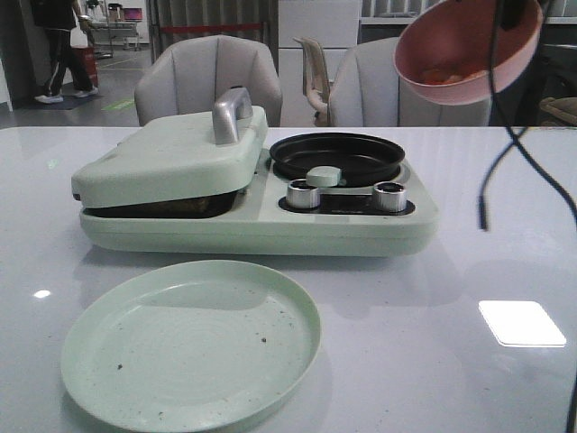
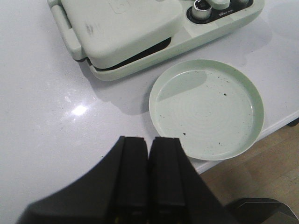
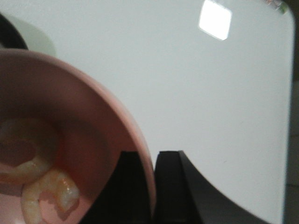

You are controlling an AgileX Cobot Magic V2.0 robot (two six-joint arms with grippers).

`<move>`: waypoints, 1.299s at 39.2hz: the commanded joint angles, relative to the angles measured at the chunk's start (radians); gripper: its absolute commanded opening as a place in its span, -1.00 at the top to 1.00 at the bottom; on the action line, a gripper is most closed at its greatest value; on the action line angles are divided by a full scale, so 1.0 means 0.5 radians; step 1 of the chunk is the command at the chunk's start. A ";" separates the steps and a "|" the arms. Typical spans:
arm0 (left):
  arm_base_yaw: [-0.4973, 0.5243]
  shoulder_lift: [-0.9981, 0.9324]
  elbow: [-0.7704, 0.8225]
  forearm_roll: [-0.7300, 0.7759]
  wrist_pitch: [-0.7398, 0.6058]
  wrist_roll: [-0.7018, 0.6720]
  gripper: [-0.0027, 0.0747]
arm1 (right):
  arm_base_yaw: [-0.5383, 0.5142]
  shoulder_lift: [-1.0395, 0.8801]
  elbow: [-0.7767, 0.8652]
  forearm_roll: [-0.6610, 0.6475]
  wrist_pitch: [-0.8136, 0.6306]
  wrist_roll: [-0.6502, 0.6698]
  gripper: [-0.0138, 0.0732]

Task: Make breakfast with bread and shrimp
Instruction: 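Tilt the pink bowl over the black frying pan to pour the shrimp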

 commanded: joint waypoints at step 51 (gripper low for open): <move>-0.015 -0.003 -0.050 -0.039 -0.148 -0.017 0.67 | 0.730 0.493 -0.575 -2.400 0.443 0.630 0.59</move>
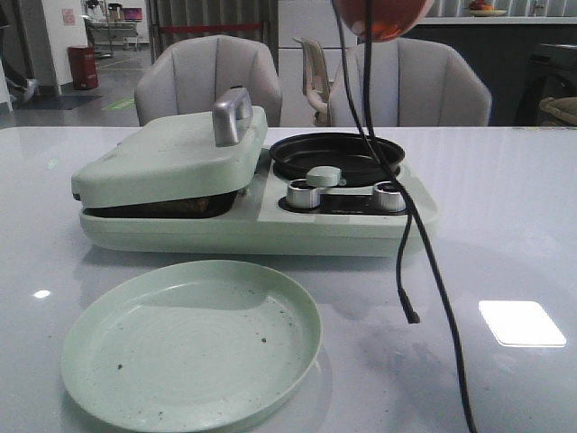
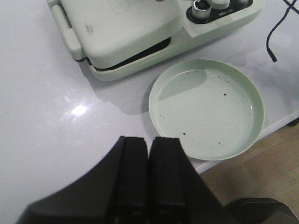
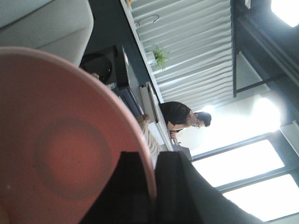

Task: Make breakfast with bread and shrimp
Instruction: 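Tilt the pink bowl over the black frying pan to pour the shrimp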

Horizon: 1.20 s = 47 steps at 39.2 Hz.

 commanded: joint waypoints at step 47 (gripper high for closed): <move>-0.015 -0.003 -0.050 -0.039 -0.148 -0.017 0.67 | -0.011 -0.431 -0.207 0.783 0.329 -0.027 0.59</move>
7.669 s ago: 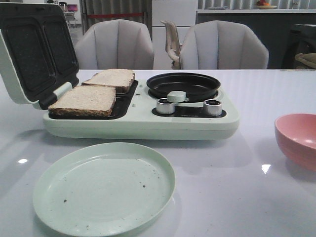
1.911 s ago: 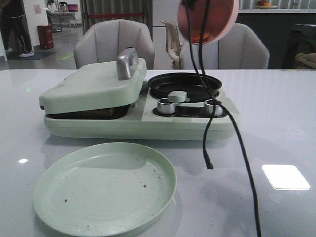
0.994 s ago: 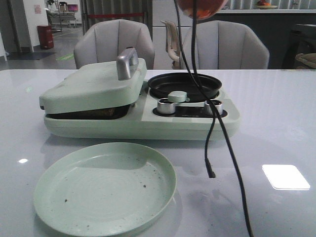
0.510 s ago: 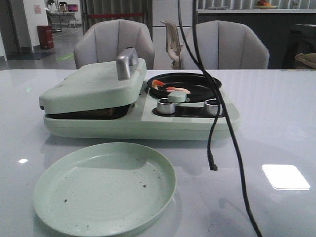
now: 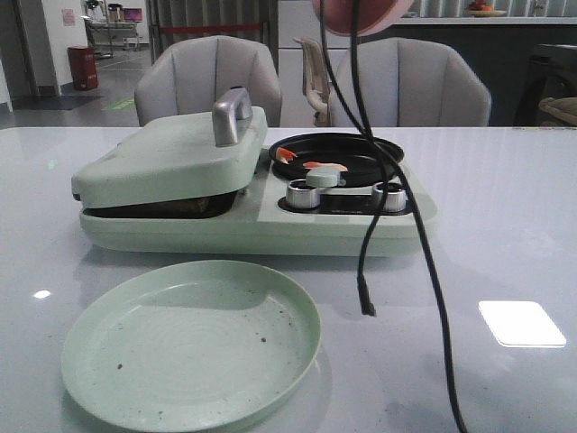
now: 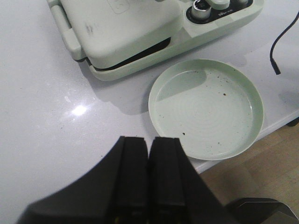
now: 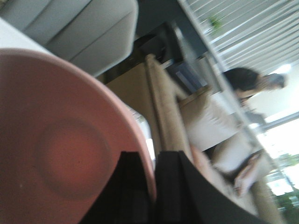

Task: Make breakfast with bread and shrimp
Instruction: 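Tilt the pink bowl over the black frying pan to pour the shrimp, then lower the pink bowl back onto the table and open the right gripper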

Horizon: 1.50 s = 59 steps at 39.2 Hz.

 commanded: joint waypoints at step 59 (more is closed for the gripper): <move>-0.015 -0.003 -0.050 -0.039 -0.148 -0.017 0.67 | -1.781 -0.884 2.267 3.004 -1.242 -0.940 0.30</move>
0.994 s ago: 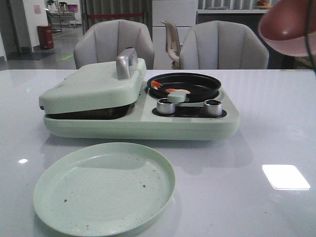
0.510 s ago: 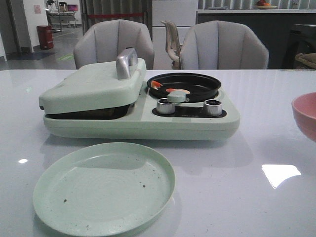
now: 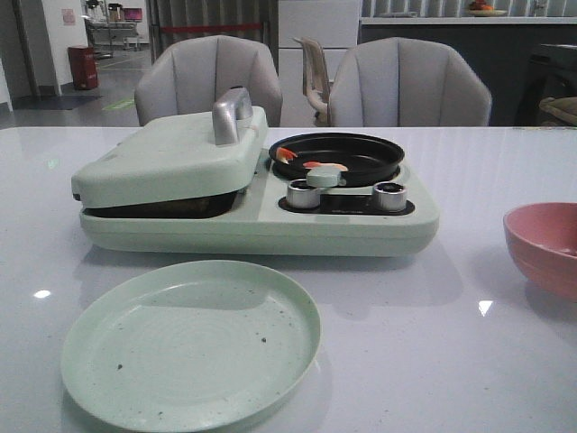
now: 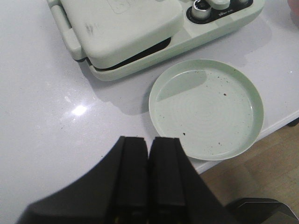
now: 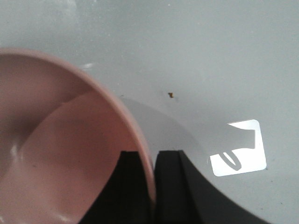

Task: Make breakfast with bread and shrimp
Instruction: 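Lower the pink bowl back onto the table and open the right gripper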

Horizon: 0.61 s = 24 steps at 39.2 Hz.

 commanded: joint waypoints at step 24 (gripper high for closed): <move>-0.015 -0.003 -0.050 -0.039 -0.148 -0.017 0.67 | 0.062 -0.449 -0.086 -0.001 0.123 -0.116 -0.52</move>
